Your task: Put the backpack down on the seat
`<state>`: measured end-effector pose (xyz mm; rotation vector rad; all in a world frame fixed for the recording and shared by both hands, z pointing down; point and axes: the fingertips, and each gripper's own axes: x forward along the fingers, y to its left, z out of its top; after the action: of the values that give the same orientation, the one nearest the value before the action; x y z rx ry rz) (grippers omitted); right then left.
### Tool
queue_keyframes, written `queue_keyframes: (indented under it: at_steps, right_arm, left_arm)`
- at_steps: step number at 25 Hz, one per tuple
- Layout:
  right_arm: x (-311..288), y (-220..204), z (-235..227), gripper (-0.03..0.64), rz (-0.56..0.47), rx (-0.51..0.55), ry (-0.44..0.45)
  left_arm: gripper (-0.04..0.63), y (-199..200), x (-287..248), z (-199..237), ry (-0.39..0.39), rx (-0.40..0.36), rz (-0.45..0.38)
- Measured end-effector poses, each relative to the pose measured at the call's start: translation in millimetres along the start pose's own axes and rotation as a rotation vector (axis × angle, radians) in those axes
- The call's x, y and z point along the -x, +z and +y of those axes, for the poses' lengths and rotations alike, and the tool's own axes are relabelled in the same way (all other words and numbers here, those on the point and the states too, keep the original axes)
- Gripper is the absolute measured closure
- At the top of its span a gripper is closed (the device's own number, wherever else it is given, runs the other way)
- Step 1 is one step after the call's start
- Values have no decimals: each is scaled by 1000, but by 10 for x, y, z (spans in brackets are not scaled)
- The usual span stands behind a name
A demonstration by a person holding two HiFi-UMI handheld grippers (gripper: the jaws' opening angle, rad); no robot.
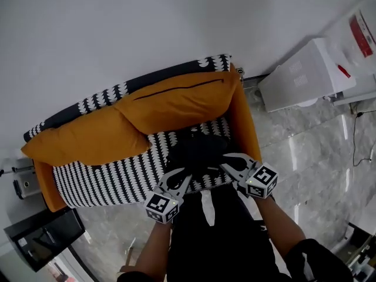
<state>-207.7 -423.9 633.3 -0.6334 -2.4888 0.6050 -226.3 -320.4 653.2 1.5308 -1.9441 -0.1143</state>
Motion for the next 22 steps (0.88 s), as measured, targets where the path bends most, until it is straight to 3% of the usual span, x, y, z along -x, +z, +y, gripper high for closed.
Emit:
queue_keyframes:
  at_steps: [7, 22]
  right_arm:
    - [-209, 167, -286, 581, 8, 16, 30]
    - [-574, 426, -790, 581, 47, 77, 51]
  left_arm:
    - [555, 188, -203, 257, 58, -29, -9]
    - [555, 475, -575, 718, 123, -60, 58]
